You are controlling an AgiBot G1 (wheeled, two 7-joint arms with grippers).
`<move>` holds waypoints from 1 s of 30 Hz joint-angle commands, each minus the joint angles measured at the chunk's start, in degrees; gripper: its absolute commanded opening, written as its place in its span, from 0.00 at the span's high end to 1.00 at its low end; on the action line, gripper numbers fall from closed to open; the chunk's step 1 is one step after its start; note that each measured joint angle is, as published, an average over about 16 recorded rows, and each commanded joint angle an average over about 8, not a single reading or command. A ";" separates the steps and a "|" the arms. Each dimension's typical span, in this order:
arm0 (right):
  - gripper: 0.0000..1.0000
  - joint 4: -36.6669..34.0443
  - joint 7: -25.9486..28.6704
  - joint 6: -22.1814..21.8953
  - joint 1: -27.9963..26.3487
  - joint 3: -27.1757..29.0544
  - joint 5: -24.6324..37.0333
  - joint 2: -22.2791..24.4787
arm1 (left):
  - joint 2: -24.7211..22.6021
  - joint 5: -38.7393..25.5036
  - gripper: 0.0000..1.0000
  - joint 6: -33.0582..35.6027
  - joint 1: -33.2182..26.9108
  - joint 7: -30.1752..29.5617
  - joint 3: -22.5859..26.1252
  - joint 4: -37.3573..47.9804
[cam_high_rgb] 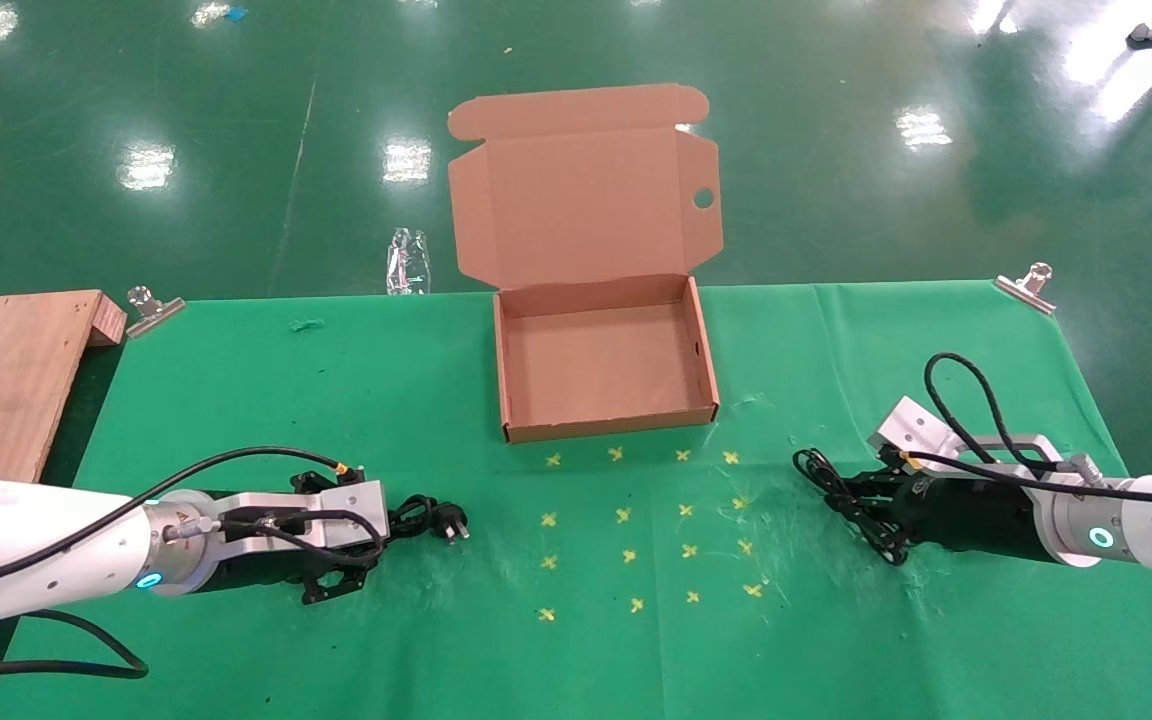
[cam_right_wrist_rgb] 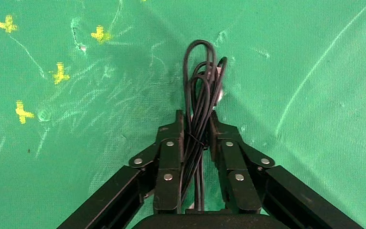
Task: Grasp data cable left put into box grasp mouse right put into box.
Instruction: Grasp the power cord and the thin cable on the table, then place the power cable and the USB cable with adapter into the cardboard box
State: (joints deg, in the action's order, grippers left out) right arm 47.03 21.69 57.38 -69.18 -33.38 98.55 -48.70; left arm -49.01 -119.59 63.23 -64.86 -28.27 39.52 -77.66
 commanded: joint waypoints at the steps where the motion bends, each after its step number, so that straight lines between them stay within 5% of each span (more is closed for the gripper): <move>1: 1.00 0.01 0.01 0.00 0.01 0.00 -0.01 0.00 | 0.00 -0.01 1.00 -0.01 0.00 0.00 0.00 0.00; 13: 1.00 0.63 -0.21 -0.32 -0.53 0.36 0.02 0.72 | 0.09 0.57 1.00 -0.27 -0.60 0.39 -0.43 0.72; 20: 1.00 5.76 0.50 -2.39 -4.28 2.02 1.83 4.57 | 0.97 4.89 1.00 -0.58 -5.94 3.64 -3.26 1.08; 30: 1.00 15.96 8.18 -3.77 -10.27 2.71 8.01 6.92 | -12.00 2.25 1.00 -8.63 -11.50 5.74 -2.72 2.53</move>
State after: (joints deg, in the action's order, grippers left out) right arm 63.45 30.02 53.92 -78.95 -30.60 106.29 -41.44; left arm -61.18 -119.46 54.15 -75.15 -22.92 37.39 -74.65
